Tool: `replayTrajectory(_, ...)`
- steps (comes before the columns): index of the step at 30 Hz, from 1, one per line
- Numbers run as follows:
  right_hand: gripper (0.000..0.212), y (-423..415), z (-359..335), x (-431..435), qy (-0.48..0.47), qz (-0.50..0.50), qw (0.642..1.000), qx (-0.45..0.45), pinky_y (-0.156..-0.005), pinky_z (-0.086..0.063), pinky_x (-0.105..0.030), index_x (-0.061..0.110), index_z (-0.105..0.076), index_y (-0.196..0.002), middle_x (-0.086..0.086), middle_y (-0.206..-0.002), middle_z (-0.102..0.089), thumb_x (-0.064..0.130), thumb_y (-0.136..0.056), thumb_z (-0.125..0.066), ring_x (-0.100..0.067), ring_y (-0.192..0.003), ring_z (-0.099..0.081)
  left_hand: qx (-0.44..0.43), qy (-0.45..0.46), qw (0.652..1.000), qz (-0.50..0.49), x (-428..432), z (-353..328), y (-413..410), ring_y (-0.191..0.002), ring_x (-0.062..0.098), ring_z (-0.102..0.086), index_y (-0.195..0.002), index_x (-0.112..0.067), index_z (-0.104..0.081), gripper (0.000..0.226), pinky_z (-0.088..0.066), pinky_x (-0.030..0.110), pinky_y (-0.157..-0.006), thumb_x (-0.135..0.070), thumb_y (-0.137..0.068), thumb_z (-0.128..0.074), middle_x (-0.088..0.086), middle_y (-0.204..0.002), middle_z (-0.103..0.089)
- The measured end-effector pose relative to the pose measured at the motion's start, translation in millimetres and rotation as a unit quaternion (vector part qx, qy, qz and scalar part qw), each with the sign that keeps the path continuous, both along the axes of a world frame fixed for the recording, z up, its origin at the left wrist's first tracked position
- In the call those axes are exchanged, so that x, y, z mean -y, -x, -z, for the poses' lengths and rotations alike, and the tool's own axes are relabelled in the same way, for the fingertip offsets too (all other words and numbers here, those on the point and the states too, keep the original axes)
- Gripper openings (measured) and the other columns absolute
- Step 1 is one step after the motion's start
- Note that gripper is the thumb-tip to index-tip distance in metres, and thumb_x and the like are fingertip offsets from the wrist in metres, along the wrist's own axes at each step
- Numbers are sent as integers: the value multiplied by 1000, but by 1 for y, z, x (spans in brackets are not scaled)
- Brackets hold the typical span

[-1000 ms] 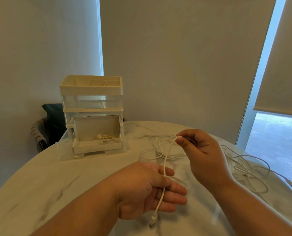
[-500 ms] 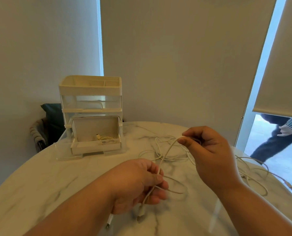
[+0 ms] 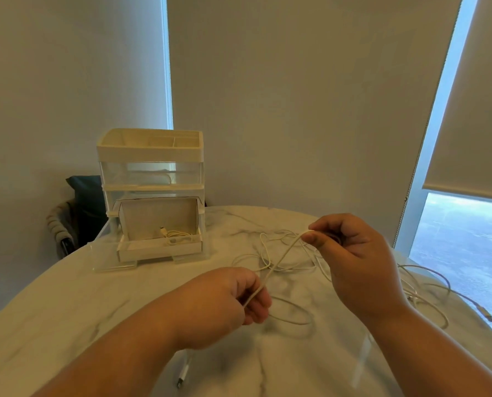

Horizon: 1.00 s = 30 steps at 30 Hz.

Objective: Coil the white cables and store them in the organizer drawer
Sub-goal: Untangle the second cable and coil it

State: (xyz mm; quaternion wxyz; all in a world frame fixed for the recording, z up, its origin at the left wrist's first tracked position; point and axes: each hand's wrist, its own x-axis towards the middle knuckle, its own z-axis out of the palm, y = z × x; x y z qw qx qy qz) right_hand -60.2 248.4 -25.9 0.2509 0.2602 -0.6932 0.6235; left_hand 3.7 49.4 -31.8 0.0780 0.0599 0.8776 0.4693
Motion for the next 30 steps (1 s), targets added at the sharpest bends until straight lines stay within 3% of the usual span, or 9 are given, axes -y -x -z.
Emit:
replayTrajectory(9,12,-1,-4,-3,2,2,1000,-10,-68,-51,-11,19,-71,-85,8,-79,-74,8,-83,-75,-5,-78,-70,-126,119,985,6,4,-2,2,-90,-15,-60,-94,-32,-72,55,-48,5,-79,13,-80,-43,-18,-98,-70)
replayTrajectory(12,9,2,-3,-5,9,3,1000,-1,-69,-52,-14,21,-72,-85,6,-79,-74,12,-84,-74,-8,-78,-70,-176,154,972,5,6,-3,1,-91,-14,-56,-93,-34,-71,56,-46,5,-76,11,-79,-42,-24,-96,-66)
replayTrajectory(14,7,4,-3,-5,5,4,1000,6,-69,-52,-15,20,-72,-85,6,-79,-74,13,-84,-74,-8,-76,-69,-205,169,964,-7,7,-5,1,-97,-13,-56,-92,-36,-71,54,-47,10,-83,10,-80,-44,-26,-99,-65)
replayTrajectory(18,6,4,-1,-4,-14,1,1000,13,-68,-52,-15,18,-73,-85,7,-78,-74,13,-84,-75,-6,-75,-69,-225,190,955,-24,11,-7,4,-111,-8,-56,-78,-40,-68,56,-39,4,-88,10,-82,-45,-23,-111,-68)
replayTrajectory(21,7,1,-1,-3,-22,-2,1000,12,-69,-52,-14,19,-73,-85,8,-78,-74,12,-84,-76,-6,-75,-69,-242,197,950,-30,11,-6,4,-107,-13,-53,-80,-33,-71,52,-34,-2,-85,12,-83,-46,-27,-113,-62)
replayTrajectory(23,8,-3,-2,-2,-34,0,999,3,-68,-51,-12,20,-72,-84,9,-78,-74,13,-83,-77,-6,-77,-70,-255,211,943,-38,12,-5,8,-107,-2,-59,-88,-26,-74,42,-43,10,-89,9,-88,-49,-18,-113,-65)
replayTrajectory(26,10,-10,-5,0,-75,16,997,-26,-68,-50,-10,24,-72,-83,11,-81,-73,18,-80,-80,-6,-81,-70,-203,244,947,-52,19,-5,13,-108,14,-63,-71,-22,-59,39,-51,34,-93,13,-80,-46,-5,-109,-69)
replayTrajectory(30,12,-14,-7,3,-103,24,993,-49,-66,-47,-7,29,-71,-81,14,-80,-71,21,-80,-80,-6,-81,-68,-186,263,945,-55,17,-6,16,-105,15,-63,-79,-16,-49,30,-52,33,-91,14,-79,-41,-7,-106,-67)
